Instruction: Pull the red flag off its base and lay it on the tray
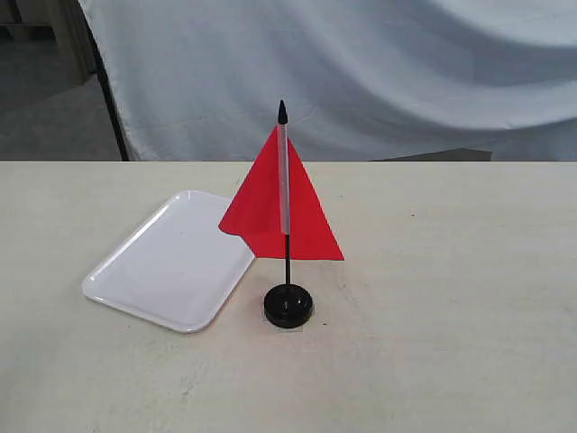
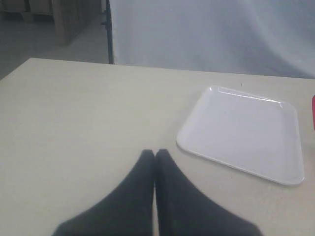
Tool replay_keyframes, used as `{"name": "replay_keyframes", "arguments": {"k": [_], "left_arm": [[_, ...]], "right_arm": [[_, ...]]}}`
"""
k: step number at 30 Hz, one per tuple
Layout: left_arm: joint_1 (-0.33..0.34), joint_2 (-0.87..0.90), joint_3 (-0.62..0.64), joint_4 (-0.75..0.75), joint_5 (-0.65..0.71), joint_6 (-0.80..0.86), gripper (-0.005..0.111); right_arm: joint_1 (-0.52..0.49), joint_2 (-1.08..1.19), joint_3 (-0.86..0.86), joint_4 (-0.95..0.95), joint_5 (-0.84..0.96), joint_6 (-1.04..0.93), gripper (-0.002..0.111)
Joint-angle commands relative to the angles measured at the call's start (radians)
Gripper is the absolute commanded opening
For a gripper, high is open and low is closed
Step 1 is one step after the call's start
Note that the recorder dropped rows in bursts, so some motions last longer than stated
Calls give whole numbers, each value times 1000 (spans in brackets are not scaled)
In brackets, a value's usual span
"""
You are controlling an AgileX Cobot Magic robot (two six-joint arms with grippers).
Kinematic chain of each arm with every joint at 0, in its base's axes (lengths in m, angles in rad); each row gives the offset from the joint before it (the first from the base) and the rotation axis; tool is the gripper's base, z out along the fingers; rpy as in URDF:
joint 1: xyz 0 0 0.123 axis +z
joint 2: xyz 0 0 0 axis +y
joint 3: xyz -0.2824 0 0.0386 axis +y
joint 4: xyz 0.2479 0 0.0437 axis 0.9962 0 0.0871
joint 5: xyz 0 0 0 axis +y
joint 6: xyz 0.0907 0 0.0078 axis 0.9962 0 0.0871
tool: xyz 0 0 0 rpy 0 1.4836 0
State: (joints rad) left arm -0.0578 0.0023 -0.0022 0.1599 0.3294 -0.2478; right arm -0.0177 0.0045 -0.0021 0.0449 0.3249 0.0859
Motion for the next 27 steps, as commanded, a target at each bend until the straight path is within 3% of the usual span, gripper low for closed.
{"name": "replay_keyframes", "arguments": {"k": [1,17,23,27], "left_arm": [[-4,-2,2,0,-5,5,0],[-4,-2,2,0,-5,5,0],[-4,-2,2,0,-5,5,0],[-4,-2,2,0,-5,5,0]], "right_arm": [[1,-4,2,0,-65,-4,0],[1,-4,2,0,-618,23,0],[1,-4,2,0,-744,440,0],[1,-4,2,-102,-866,421,0]]}}
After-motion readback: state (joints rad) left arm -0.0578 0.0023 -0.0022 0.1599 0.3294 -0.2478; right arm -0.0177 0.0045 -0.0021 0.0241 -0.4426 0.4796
